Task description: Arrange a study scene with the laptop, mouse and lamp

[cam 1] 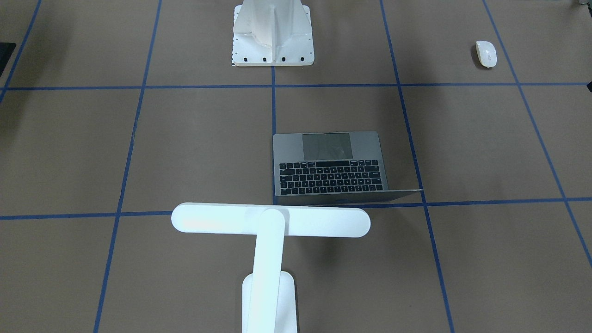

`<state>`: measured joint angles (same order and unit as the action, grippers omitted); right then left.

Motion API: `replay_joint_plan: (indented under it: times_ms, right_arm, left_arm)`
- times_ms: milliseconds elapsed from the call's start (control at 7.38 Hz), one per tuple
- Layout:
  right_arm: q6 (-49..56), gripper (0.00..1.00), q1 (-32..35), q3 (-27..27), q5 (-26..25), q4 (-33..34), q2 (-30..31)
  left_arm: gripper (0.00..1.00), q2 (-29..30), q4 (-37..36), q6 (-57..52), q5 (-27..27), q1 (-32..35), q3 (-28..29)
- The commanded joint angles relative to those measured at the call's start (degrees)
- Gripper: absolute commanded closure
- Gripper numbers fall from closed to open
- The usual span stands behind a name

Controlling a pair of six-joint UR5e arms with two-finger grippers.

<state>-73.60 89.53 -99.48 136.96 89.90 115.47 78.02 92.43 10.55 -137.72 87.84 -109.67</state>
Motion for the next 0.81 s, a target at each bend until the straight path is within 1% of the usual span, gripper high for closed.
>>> replay_joint_plan:
  times_ms: [0,271,407,542,678]
  right_arm:
    - [-2.77,0.08,-4.42,0.77,0.07,0.19,3.35]
    - [-5.49,0.12,-9.34,3.40,-0.11,0.19,2.75]
    - [-5.07,0.12,-11.02,5.33,-0.28,0.19,2.48]
    - [-4.89,0.12,-12.00,8.05,-0.63,0.19,1.26]
    - [-4.80,0.14,-12.53,9.82,-0.90,0.19,0.73]
  left_arm:
    - [0.00,-0.15,0.12,0.00,0.00,0.05,-0.10]
    - [0.00,-0.41,0.20,0.00,0.00,0.40,-0.19]
    - [0.00,-0.76,0.29,-0.09,0.00,0.49,-0.36]
    - [0.00,-0.77,0.29,-0.09,0.00,0.58,-0.54]
    - [0.00,-0.77,0.29,0.00,0.00,0.84,-0.54]
